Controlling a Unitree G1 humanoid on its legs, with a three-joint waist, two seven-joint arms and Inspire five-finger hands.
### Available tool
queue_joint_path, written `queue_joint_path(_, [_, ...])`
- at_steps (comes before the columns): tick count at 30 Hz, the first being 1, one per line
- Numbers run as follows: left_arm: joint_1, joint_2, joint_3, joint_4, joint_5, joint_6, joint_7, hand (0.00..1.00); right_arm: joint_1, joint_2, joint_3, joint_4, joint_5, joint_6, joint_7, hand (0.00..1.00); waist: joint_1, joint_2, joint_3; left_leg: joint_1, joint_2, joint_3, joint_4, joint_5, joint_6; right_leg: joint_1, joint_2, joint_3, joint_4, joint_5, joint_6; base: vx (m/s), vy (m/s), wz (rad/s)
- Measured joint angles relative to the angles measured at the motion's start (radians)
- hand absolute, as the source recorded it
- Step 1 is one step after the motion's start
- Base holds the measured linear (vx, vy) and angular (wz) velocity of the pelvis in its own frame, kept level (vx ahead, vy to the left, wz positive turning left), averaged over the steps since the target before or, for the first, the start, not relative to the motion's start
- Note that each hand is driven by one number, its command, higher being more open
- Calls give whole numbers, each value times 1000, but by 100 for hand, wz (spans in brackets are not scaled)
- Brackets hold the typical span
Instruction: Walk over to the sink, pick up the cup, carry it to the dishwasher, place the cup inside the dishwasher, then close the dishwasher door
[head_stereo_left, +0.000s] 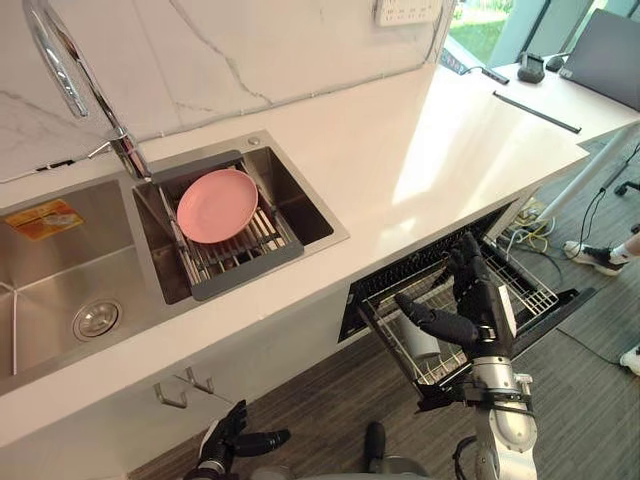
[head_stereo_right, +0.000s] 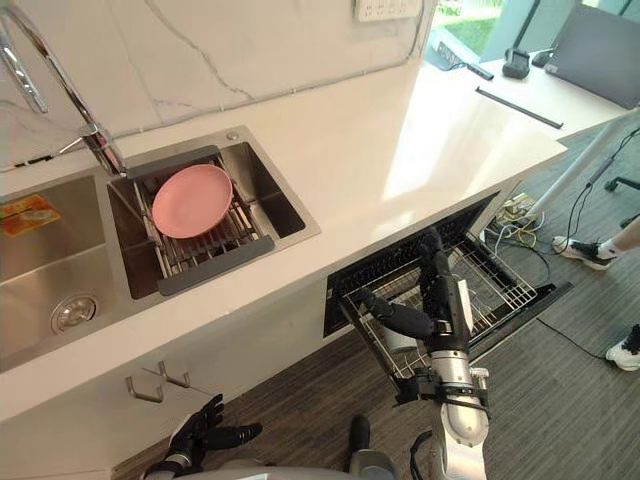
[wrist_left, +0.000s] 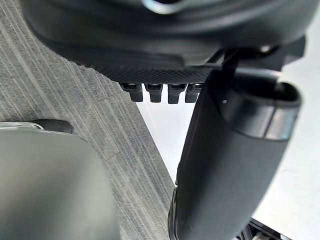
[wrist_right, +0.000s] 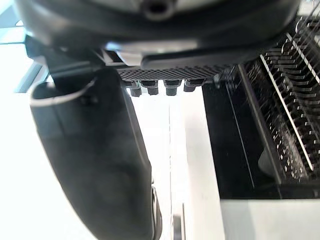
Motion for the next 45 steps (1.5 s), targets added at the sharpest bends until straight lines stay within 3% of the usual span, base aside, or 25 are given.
queue_joint_path(4, [20,0,12,0,-4,0,0,100,22,4,22,0,0,12,22,100,5,0,-5,-43,17,-8,78,-41,-30,8,4,-33,6,-15,-1,-47,-31,21])
queue_joint_path(7, [26,0,18,1,-3,-2,-4,100,42,1,9,-1,0,39,8,100,4,7,-11,-103,91,123,151,-40,-62,10,-13,-101,22,-24,-2,-41,-25,63])
queue_joint_path(11, [40,-8,21,4,-6,-1,-6,100,31,0,3,-39,-1,53,-1,100,25,8,-12,-108,51,109,117,-6,-64,10,-59,-134,35,-30,18,-26,65,37])
queue_joint_path(15, [39,-12,17,7,-47,3,-7,100,-11,-14,-2,-67,-3,68,-2,100,26,9,-13,-115,27,104,95,14,-64,20,-98,-188,60,-56,44,-23,47,51])
queue_joint_path(17, [36,-10,17,15,-97,27,-19,100,-23,-28,-12,-67,-2,86,-4,100,26,13,-16,-118,32,131,117,-1,-42,18,-128,-223,138,-111,60,10,62,59])
queue_joint_path(19, [43,-15,27,20,-118,37,-30,100,-22,-43,-18,-67,-2,108,-15,100,43,5,-26,-130,7,131,191,-51,4,-17,-201,-229,300,-197,103,50,141,42])
queue_joint_path(20, [49,-22,31,18,-119,36,-35,100,-23,-46,-18,-67,-2,109,-17,100,48,14,-33,-133,0,128,212,-71,17,-28,-220,-223,353,-221,115,95,170,25])
queue_joint_path(21, [56,-15,37,9,-118,31,-44,100,-24,-38,-8,-65,-2,108,-24,100,51,-3,-32,-137,-36,119,248,-106,29,-74,-279,-188,511,-288,103,127,127,25])
queue_joint_path(22, [64,-14,41,5,-117,30,-42,100,-24,-38,14,-52,-6,107,-26,100,53,-15,-34,-129,-63,106,271,-129,47,-123,-325,-148,651,-308,89,131,110,28])
queue_joint_path(24, [81,-12,39,-9,-105,29,-34,100,-26,-31,41,-24,-28,79,-39,100,42,-15,-42,-99,-88,74,264,-129,54,-154,-349,-77,764,-291,75,204,63,44])
queue_joint_path(25, [85,-11,35,-15,-97,29,-24,100,-28,-29,48,-7,-52,67,-53,100,31,-4,-46,-79,-83,51,246,-130,56,-171,-328,-45,794,-316,85,269,2,67])
queue_joint_path(27, [81,-9,26,-18,-97,30,-14,100,-33,-38,49,7,-106,51,-74,100,21,-1,-53,-61,-51,15,212,-123,47,-174,-235,-43,730,-371,71,288,-103,57])
queue_joint_path(28, [69,-10,26,-17,-97,38,-10,100,-50,-47,49,31,-129,42,-81,100,18,7,-52,-52,-14,-5,192,-116,33,-184,-138,-34,638,-381,55,285,-141,43])
queue_joint_path(29, [63,-9,26,-16,-98,39,-10,100,-35,-48,50,27,-140,24,-80,100,15,9,-52,-52,2,-15,187,-113,21,-185,-88,-24,565,-372,42,231,-125,41])
queue_joint_path(30, [55,-3,29,-13,-100,45,-12,100,-14,-48,58,19,-149,6,-78,100,6,-1,-50,-53,13,-23,191,-108,3,-173,-34,-4,433,-277,1,229,-128,39])
queue_joint_path(31, [50,2,27,5,-96,63,-20,100,21,-63,76,9,-161,-13,-77,100,-16,5,-50,-50,30,-23,231,-98,-19,-118,-15,-13,394,-228,-13,317,-134,18])
queue_joint_path(32, [51,6,33,5,-97,68,-31,100,35,-72,87,2,-172,-8,-77,100,-16,-5,-48,-90,24,-16,327,-83,-29,-85,-33,-2,367,-225,-17,291,-125,-2])
queue_joint_path(33, [51,4,35,4,-97,68,-30,100,42,-74,88,1,-172,-4,-78,100,-14,-9,-46,-90,22,10,318,-95,-26,-65,-42,4,348,-222,-13,216,-87,-15])
queue_joint_path(34, [45,-8,38,1,-99,66,-24,100,52,-96,86,0,-171,-3,-80,100,-28,3,-47,-97,33,37,216,-48,-38,-31,-45,1,315,-209,2,98,-58,3])
queue_joint_path(35, [40,-27,38,-1,-101,62,-21,100,56,-120,84,-5,-171,-2,-88,100,-36,33,-55,-114,57,39,165,20,-42,-7,-23,-6,276,-198,10,78,-30,-5])
queue_joint_path(37, [31,-39,38,-2,-102,52,-21,100,41,-130,85,-3,-178,30,-101,100,-28,47,-71,-85,53,52,106,21,-37,25,-22,5,194,-168,20,3,54,-12])
queue_joint_path(39, [26,-32,40,-5,-101,42,-29,100,18,-127,85,-2,-181,41,-123,100,-23,27,-74,-85,38,55,45,59,-31,27,-24,5,132,-129,25,-70,30,2])
queue_joint_path(45, [48,-28,50,6,-97,49,-21,100,-34,-127,69,1,-219,45,-147,100,-10,19,-70,-47,26,34,-41,109,-32,58,-29,-24,94,-114,27,-22,-16,14])
